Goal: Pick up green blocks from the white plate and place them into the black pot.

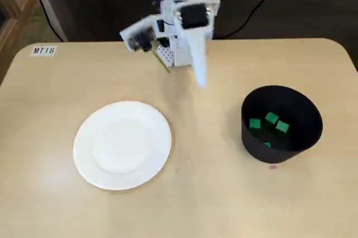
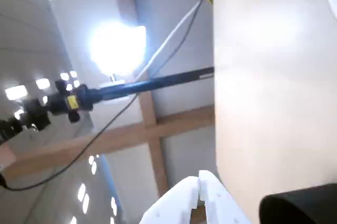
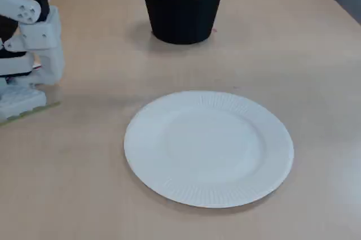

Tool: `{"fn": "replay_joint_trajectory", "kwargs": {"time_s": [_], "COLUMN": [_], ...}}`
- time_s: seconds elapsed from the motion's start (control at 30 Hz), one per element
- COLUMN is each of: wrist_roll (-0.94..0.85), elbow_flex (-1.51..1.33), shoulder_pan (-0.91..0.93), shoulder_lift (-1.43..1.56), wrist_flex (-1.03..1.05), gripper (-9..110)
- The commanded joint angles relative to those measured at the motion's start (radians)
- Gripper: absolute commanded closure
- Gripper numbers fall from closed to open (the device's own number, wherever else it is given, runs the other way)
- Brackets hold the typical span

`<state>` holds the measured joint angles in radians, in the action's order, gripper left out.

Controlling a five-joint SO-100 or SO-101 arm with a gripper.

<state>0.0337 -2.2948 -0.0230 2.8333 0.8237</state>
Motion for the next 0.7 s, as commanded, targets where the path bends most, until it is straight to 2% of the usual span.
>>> {"fn": "replay_joint_trajectory", "kwargs": {"time_s": [0.0, 0.07, 0.33, 0.47, 0.67], "wrist_roll": [0.003, 0.003, -0.14, -0.187, -0.167], "elbow_flex": [-0.285, -0.43, -0.712, -0.775, -0.779], "shoulder_pan": [-0.018, -0.04, -0.032, -0.026, -0.006], "shoulder_lift": [0.299, 0.419, 0.419, 0.419, 0.419], "wrist_flex": [0.006, 0.015, -0.048, -0.063, -0.072], "gripper": [104, 104, 104, 104, 104]}}
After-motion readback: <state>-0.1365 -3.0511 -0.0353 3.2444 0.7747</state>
